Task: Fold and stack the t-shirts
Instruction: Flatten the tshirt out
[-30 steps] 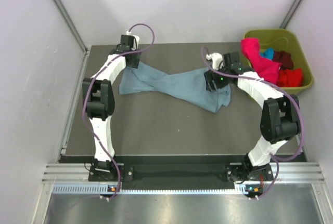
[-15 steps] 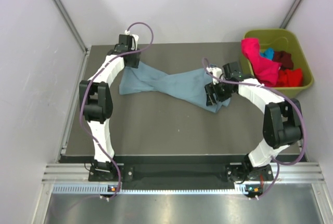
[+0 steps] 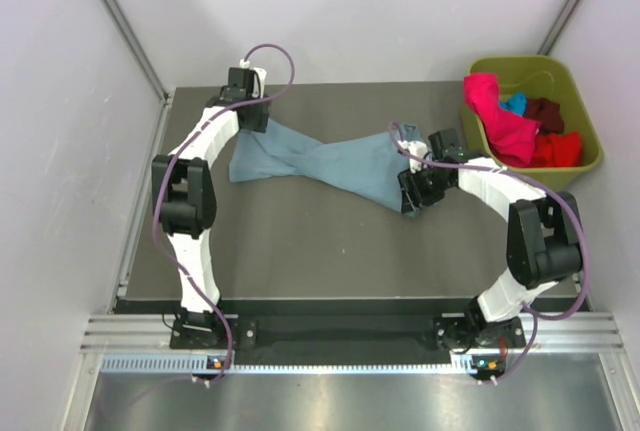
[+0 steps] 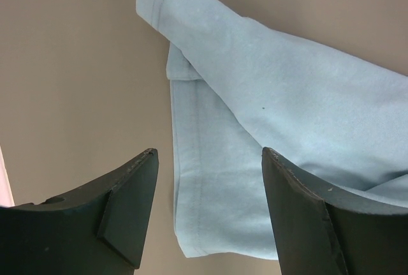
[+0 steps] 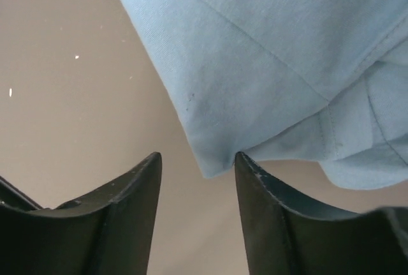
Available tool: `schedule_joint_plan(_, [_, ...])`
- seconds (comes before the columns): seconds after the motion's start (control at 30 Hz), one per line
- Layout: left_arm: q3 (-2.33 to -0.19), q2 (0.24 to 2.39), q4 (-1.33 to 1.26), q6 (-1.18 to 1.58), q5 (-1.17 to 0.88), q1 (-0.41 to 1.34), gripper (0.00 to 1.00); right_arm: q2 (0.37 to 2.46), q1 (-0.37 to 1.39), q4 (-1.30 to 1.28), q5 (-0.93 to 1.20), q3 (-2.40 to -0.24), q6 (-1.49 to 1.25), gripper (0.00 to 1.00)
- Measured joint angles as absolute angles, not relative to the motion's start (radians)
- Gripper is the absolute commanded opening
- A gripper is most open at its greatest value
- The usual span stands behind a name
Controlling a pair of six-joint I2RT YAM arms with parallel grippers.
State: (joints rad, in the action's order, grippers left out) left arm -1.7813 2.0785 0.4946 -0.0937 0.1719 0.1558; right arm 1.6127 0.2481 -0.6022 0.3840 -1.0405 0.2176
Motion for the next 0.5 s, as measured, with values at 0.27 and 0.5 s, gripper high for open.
schedule_joint_plan(0.27, [-1.753, 2.059, 0.495, -0.08, 0.172, 0.156, 0.71, 1.668, 0.248, -0.585, 0.373, -1.058, 0.236, 0.0])
schedule_joint_plan(0.5, [-1.686, 2.01, 0.494, -0.079, 0.174, 0.156, 0.71, 1.649, 0.248, -0.62, 0.336, -1.149, 0.245, 0.0])
